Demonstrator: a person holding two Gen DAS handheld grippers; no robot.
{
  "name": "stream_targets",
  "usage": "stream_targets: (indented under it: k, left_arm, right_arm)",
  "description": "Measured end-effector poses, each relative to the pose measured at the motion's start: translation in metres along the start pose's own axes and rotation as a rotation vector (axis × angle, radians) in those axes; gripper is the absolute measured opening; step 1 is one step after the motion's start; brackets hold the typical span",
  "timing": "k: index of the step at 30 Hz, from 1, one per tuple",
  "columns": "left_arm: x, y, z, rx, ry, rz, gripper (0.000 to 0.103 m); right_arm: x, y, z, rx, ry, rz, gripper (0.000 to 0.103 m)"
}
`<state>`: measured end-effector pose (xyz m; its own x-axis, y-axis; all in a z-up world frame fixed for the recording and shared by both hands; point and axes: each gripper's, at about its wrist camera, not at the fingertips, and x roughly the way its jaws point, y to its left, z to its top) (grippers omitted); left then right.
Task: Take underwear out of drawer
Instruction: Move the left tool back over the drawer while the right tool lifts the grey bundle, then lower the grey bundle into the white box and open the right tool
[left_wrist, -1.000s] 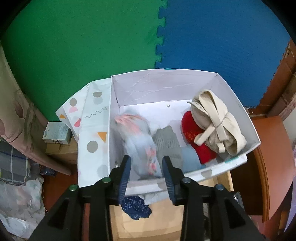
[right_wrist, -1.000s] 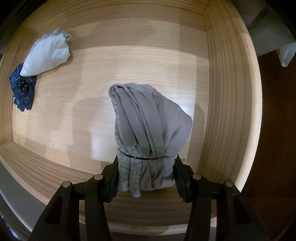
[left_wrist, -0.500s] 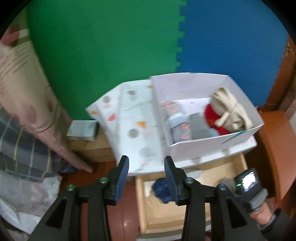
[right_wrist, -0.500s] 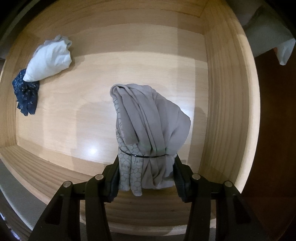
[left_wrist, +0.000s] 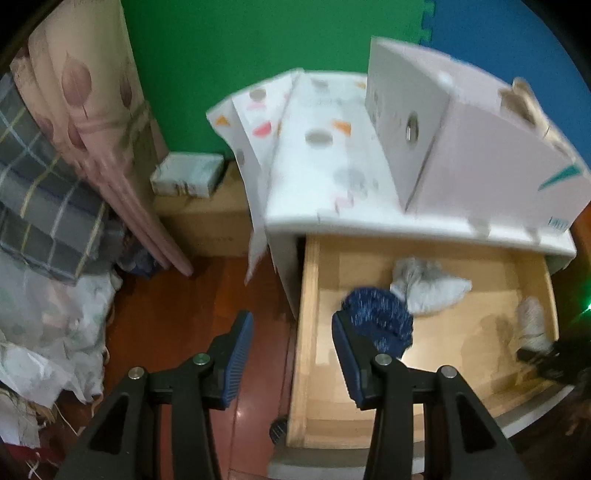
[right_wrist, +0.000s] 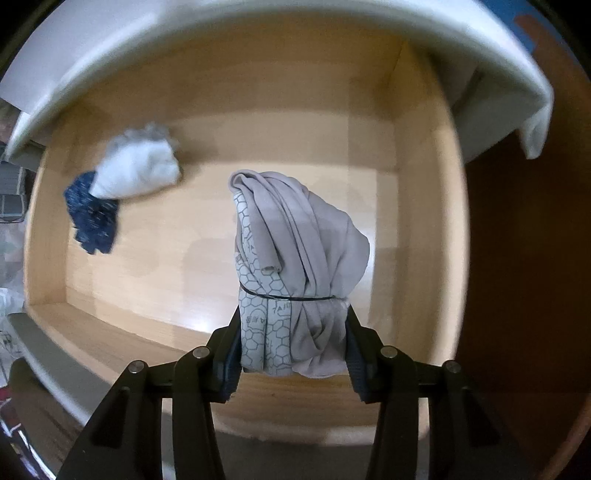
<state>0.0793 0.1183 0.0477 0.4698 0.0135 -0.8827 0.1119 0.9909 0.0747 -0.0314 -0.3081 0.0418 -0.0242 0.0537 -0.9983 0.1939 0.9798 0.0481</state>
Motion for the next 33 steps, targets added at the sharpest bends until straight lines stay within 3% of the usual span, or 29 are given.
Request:
stream_targets:
  k: [8,20,26,33]
  left_arm:
    - [0.038,-0.003,-0.032,-0.047,0.05,-0.039,0.045]
    - [0.039,-0.007,-0.041,-0.069,0.013,-0.042,0.045]
    - [0.035,-0.012,-0.043,-0.061,-0.017,-0.039,0.045]
    - [0.037,-0.012,-0.044,-0.058,-0.012,-0.043,0.045]
  right_arm:
    - [-0.06,-0.007,-0.008,-0.021,-0.058,-0.002,0.043]
    - [-0.18,0.017,0.001,-0.057,-0.236,0.013,0.043]
    - [-0.225,0.034,0.041,-0.077,-0.334,0.007,0.044]
    - [-0.226,0.057,0.106,-0.071,-0.357,-0.022,0.044]
